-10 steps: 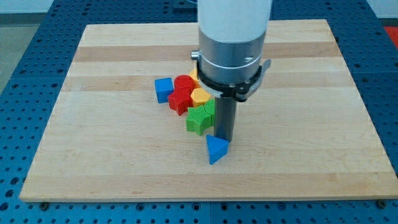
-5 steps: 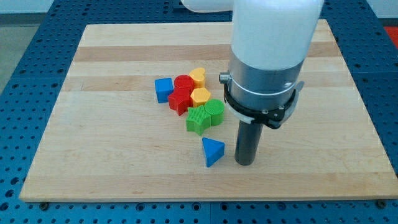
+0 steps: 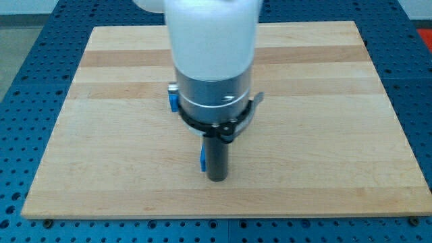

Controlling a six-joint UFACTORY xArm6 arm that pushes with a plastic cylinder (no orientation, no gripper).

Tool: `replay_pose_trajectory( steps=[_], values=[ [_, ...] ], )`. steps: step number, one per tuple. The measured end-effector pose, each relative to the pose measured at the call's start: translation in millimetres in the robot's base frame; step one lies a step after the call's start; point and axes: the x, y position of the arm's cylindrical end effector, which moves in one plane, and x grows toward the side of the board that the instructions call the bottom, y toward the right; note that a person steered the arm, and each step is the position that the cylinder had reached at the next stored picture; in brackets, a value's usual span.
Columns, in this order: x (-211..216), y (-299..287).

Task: Place the blue triangle to the left of the red star

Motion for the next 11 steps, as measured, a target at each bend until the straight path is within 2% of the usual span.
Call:
replay_pose_trajectory(
  steps=[3, 4, 6, 7, 11],
  values=[
    [-32.7, -57.0],
    [-10.9, -56.4],
    [26.5, 30.1],
    [-8.0, 45.2],
    [-11.5, 2.6]
  ],
)
